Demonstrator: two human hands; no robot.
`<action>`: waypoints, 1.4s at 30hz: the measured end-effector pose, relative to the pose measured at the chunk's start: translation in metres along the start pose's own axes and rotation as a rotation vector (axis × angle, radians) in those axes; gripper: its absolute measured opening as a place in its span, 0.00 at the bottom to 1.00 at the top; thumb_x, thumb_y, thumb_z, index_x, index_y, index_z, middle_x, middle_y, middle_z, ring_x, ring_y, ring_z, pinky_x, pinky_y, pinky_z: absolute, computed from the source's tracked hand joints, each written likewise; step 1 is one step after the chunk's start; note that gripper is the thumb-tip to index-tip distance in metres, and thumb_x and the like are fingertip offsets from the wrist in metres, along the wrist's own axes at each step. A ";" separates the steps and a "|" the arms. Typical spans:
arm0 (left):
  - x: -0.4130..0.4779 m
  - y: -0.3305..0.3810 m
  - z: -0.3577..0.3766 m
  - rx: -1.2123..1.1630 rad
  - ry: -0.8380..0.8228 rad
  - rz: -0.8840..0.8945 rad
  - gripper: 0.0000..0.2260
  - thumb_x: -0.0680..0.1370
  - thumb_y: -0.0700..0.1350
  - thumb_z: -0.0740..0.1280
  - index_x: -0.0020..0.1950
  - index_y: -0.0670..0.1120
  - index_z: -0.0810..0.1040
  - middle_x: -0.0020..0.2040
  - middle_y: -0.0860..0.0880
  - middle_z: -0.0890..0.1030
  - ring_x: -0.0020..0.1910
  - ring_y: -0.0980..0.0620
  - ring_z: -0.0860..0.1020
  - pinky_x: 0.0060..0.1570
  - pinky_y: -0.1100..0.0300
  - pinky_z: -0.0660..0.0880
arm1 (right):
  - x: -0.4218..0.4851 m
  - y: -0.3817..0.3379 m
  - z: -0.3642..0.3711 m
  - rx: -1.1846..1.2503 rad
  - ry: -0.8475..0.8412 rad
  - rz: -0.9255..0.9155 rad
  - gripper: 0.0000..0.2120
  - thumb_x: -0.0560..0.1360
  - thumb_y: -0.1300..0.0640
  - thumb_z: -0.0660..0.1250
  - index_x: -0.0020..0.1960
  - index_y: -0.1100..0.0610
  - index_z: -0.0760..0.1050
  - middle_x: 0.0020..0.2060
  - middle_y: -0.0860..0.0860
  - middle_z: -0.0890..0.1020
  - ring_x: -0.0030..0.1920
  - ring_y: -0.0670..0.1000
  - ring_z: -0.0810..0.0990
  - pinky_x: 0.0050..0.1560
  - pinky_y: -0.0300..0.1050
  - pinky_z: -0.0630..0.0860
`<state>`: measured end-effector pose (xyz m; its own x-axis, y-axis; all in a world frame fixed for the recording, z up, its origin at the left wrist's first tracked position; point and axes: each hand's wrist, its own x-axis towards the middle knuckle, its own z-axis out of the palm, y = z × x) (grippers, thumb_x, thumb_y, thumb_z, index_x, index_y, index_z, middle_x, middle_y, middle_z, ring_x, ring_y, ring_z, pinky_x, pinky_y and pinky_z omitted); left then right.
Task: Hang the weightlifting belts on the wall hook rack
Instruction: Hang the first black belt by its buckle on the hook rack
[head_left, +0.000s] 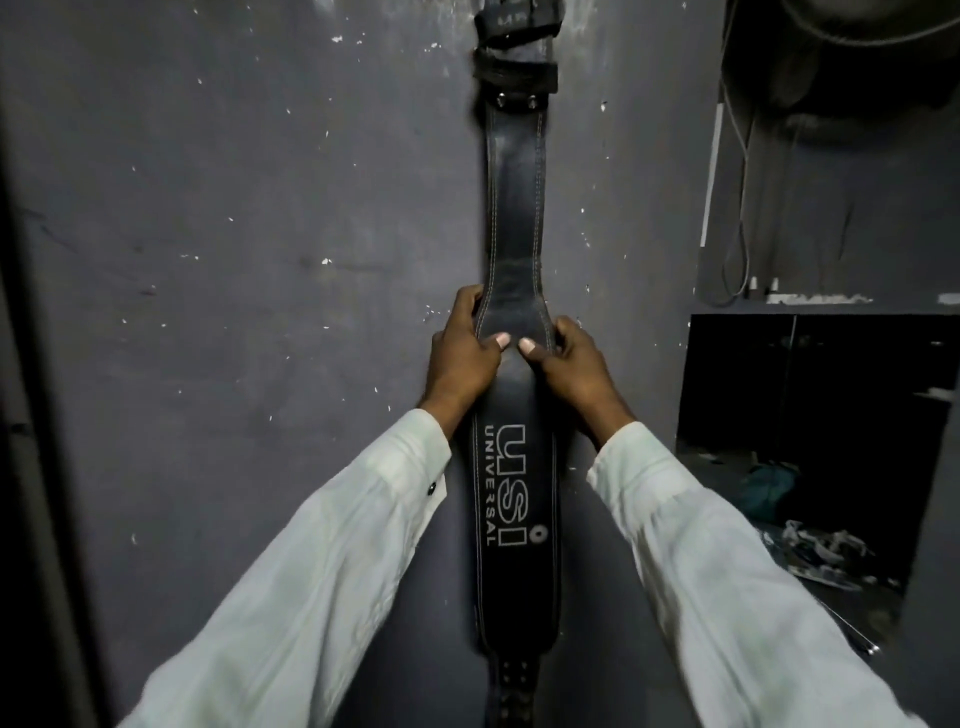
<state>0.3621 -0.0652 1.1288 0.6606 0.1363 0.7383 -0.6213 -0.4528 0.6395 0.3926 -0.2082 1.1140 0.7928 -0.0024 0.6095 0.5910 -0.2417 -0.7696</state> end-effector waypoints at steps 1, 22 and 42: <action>-0.001 0.001 0.001 -0.009 0.020 -0.003 0.22 0.76 0.40 0.70 0.68 0.51 0.70 0.53 0.57 0.78 0.49 0.58 0.77 0.40 0.85 0.65 | 0.000 0.001 0.000 -0.043 0.034 -0.010 0.13 0.71 0.48 0.72 0.53 0.51 0.78 0.49 0.49 0.85 0.51 0.51 0.84 0.58 0.54 0.80; -0.080 -0.081 0.018 0.023 -0.110 -0.202 0.14 0.72 0.52 0.73 0.55 0.49 0.80 0.50 0.52 0.86 0.49 0.54 0.84 0.54 0.52 0.81 | -0.070 0.089 0.010 0.080 -0.015 0.100 0.21 0.66 0.45 0.74 0.55 0.54 0.78 0.49 0.51 0.87 0.51 0.52 0.86 0.57 0.58 0.81; -0.169 -0.129 0.049 -0.027 -0.079 -0.320 0.13 0.73 0.47 0.73 0.57 0.48 0.81 0.52 0.52 0.86 0.50 0.55 0.84 0.53 0.61 0.79 | -0.147 0.160 0.016 0.141 -0.030 0.239 0.10 0.74 0.65 0.72 0.52 0.56 0.77 0.46 0.49 0.85 0.46 0.46 0.83 0.54 0.44 0.78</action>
<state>0.3512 -0.0735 0.9108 0.8539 0.1987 0.4809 -0.3872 -0.3747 0.8424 0.3728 -0.2314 0.8977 0.9149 -0.0139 0.4035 0.4002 -0.1006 -0.9109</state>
